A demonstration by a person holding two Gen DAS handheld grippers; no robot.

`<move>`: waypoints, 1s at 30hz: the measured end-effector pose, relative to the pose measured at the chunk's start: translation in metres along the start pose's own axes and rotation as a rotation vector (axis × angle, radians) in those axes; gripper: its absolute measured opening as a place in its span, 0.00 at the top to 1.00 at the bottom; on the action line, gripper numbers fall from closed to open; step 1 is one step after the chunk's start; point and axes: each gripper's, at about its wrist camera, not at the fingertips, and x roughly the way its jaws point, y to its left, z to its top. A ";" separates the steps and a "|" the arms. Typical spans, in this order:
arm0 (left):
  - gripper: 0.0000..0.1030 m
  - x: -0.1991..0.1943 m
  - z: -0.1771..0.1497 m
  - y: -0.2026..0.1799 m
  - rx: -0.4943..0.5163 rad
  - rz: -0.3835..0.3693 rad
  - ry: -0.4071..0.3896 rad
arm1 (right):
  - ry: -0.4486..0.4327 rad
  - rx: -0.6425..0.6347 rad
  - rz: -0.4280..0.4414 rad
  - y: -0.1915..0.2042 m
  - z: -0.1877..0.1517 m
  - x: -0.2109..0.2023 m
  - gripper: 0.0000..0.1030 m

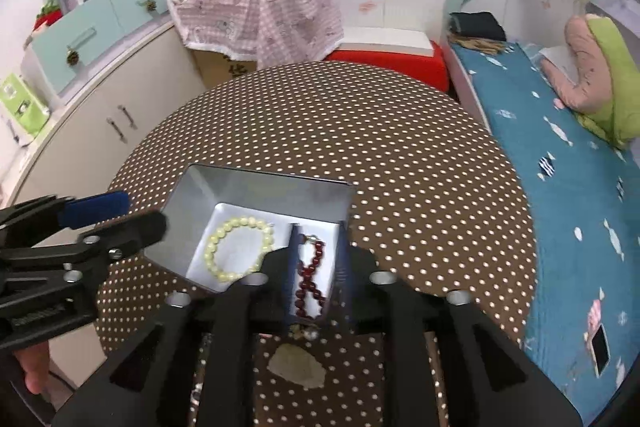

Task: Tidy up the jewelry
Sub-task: 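Open both tools to drop the bracelets into the tray, then grasp the pink pig charm with the left tool while the right tool grasps a small charm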

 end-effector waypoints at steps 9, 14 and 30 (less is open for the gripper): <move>0.47 -0.012 -0.012 0.008 -0.014 0.023 -0.010 | -0.077 0.025 -0.041 -0.007 -0.010 -0.028 0.25; 0.46 -0.020 -0.023 0.010 -0.015 0.032 -0.011 | -0.081 0.032 -0.053 -0.009 -0.018 -0.037 0.25; 0.41 -0.025 -0.066 0.025 -0.034 0.049 0.055 | -0.044 0.041 -0.060 -0.009 -0.062 -0.049 0.22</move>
